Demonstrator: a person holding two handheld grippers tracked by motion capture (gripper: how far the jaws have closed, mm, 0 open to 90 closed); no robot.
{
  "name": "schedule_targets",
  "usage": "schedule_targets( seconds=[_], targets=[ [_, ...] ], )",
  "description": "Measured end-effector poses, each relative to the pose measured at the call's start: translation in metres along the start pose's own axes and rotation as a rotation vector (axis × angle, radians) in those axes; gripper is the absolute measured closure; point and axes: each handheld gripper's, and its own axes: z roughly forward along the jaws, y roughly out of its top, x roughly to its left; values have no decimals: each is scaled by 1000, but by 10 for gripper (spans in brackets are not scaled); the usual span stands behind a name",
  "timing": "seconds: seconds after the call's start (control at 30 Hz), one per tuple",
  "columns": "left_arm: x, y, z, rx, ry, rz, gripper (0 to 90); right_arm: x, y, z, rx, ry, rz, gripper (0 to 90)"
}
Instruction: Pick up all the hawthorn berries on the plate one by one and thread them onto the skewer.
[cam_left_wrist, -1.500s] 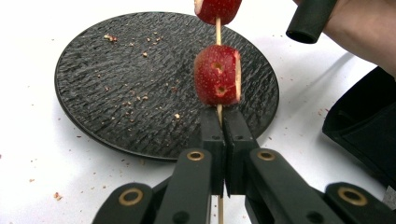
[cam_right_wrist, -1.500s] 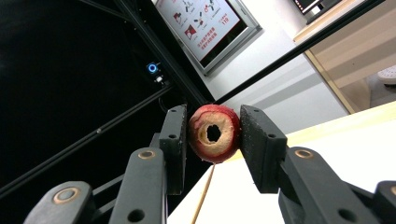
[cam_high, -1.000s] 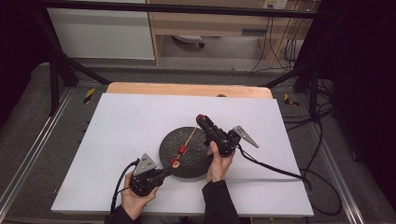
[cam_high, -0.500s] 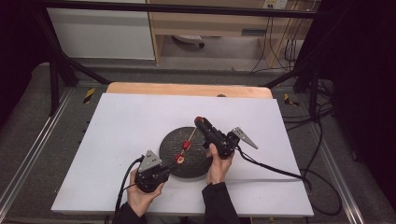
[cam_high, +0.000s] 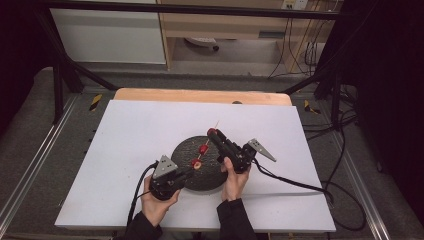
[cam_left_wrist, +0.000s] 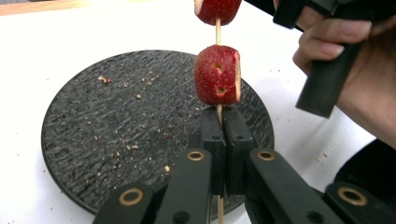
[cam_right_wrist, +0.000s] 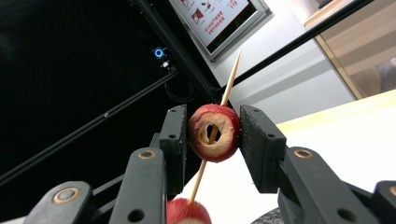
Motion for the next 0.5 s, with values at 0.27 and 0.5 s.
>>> schedule_targets(
  seconds=[0.27,0.5],
  targets=[
    [2,0,4,1,-11,-3,885,0,-2,-1,36,-14,-8,633],
    [11,-2,-2,5,-19,-8,886,3,13,-5,125,-53,-78,503]
  ],
)
